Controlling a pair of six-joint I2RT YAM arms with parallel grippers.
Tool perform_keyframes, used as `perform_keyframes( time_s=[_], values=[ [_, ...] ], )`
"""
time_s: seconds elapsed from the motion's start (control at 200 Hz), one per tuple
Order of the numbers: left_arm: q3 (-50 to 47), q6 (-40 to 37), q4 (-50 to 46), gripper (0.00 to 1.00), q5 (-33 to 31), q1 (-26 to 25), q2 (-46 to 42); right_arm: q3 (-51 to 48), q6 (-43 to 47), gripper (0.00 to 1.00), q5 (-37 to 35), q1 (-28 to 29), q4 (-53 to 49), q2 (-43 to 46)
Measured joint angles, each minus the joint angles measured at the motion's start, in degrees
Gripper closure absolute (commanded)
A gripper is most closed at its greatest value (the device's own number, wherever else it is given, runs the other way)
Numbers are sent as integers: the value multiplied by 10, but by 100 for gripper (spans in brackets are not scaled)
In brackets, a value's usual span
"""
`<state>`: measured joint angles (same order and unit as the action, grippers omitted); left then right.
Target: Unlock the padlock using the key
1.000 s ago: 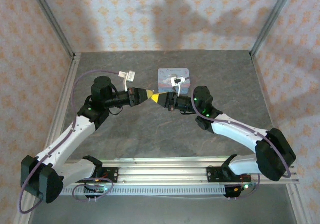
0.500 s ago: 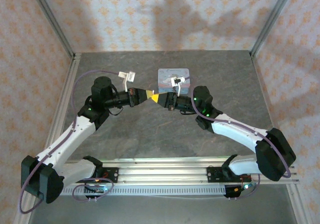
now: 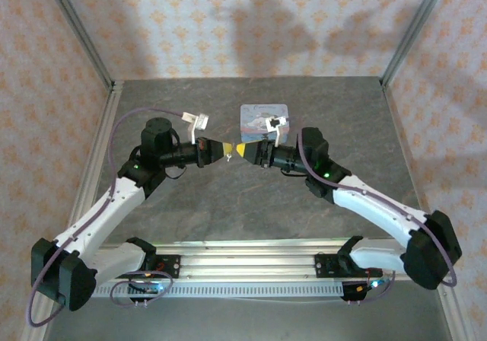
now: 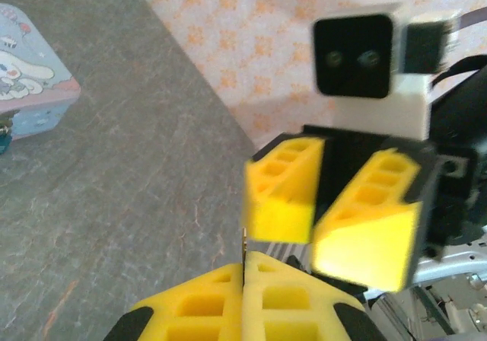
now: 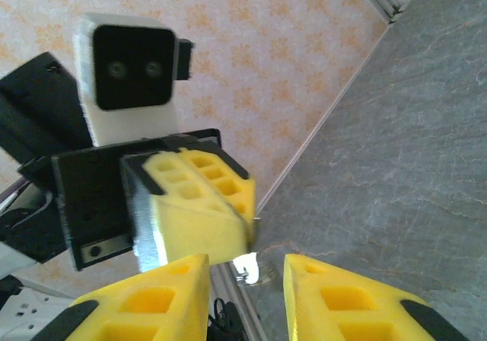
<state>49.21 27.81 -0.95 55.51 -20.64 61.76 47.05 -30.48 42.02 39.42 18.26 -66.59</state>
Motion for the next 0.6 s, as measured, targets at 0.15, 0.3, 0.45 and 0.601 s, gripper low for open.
perform_keyframes(
  time_s=[0.15,0.3,0.45,0.601],
  values=[
    [38,-60,-58,100,26,0,6,38,25,69,11,-6,-58,33],
    [69,-105,-99,100,63,0,16,63,29,65,51,-7,-70,26],
    [89,-144,-140,100,93,-4,18,64,17,65,90,-7,-68,-6],
    [100,-163,-158,100,107,-4,18,64,10,68,113,-7,-65,-19]
  ],
)
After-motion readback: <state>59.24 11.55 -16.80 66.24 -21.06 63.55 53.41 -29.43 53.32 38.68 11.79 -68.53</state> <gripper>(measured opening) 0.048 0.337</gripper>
